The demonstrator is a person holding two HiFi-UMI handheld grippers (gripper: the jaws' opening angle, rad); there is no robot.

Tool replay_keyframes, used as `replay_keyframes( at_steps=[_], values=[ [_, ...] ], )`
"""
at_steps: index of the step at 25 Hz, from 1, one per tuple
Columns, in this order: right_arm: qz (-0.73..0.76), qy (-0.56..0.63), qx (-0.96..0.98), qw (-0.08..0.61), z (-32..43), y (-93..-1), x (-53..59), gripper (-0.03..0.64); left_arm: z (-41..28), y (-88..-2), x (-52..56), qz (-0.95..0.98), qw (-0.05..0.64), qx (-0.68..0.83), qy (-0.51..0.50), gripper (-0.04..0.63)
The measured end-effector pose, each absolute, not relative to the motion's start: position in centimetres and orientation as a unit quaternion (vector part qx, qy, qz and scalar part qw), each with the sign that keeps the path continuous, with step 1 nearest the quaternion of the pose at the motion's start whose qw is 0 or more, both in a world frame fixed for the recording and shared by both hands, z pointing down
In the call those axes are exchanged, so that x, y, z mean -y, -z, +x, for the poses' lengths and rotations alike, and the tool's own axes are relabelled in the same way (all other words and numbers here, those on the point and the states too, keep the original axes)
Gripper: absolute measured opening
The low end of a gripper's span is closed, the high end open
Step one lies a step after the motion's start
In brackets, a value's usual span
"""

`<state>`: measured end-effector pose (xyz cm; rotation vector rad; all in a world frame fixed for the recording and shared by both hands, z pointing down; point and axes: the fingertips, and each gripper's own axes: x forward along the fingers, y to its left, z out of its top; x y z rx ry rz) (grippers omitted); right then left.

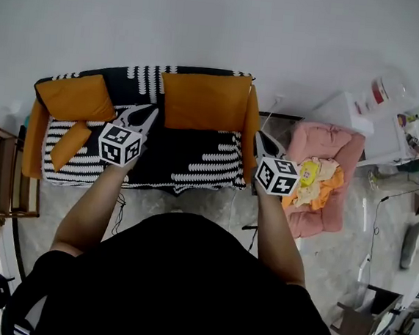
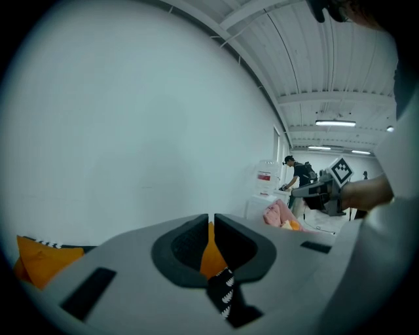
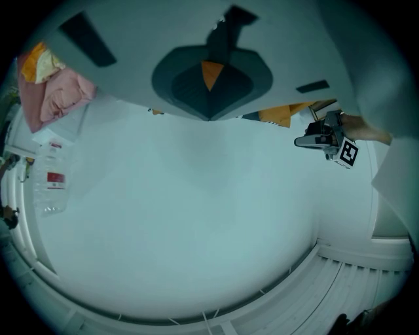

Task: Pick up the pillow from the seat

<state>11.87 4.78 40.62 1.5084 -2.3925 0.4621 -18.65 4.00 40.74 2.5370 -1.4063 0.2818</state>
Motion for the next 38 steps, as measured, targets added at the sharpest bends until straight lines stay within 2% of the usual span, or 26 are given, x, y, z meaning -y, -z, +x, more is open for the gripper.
replay_keyframes(
  at_steps=[19, 38],
  values=[
    [0.507, -0.162, 0.835, 0.139, 9.7, -41.3, -2.3, 0.0, -22.5, -41.9, -3.2, 0.846, 0.128, 0.511, -0.083, 0.035],
    [0.47, -0.189, 0.847, 0.16, 12.4, -45.4, 11.0, 0.0, -20.6, -45.1, 6.5, 0.816, 0.157, 0.546, -0.106, 0.034]
  ],
)
